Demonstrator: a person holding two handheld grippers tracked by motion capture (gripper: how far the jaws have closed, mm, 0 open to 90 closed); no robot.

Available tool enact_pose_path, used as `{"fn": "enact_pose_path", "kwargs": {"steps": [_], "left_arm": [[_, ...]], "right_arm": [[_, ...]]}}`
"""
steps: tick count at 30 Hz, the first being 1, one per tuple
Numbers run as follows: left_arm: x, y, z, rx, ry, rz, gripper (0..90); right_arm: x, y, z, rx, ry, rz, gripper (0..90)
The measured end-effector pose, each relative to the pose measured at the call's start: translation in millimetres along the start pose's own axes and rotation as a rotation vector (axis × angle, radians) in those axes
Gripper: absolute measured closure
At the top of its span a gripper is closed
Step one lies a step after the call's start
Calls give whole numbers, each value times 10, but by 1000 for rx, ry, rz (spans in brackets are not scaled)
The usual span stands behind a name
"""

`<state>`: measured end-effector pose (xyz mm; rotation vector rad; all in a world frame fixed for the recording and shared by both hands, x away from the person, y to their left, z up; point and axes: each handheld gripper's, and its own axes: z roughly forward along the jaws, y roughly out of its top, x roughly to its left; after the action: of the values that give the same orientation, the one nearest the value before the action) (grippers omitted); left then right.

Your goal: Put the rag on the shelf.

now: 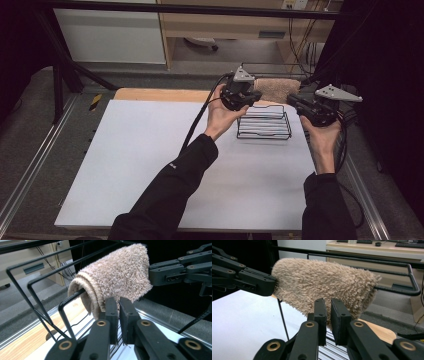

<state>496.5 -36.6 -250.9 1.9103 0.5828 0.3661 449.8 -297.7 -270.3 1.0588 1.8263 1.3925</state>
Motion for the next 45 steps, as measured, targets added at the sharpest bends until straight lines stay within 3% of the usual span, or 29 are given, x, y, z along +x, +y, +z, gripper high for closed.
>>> {"fn": "enact_pose_path", "kwargs": {"steps": [9,16,23,30,34,37,40,45], "left_arm": [[-8,-20,-244,-6,4,-2,705],[26,-214,-428,20,12,-5,560],[106,-553,-683,44,32,-31,407],[222,-991,-998,86,74,-55,270],[286,-1253,-1190,112,98,-74,211],[334,-1443,-1341,113,140,-81,158],[393,-1625,-1500,112,167,-100,157],[473,-1888,-1751,151,192,-118,95]], "right_arm": [[59,107,-102,1,19,15,650],[164,98,-134,39,33,38,444],[296,-5,-173,74,43,44,277],[418,-157,-146,111,67,53,127],[483,-271,-96,133,89,72,82],[536,-356,-53,142,117,80,41],[596,-421,-18,163,122,72,22],[688,-516,5,183,140,66,7]]}}
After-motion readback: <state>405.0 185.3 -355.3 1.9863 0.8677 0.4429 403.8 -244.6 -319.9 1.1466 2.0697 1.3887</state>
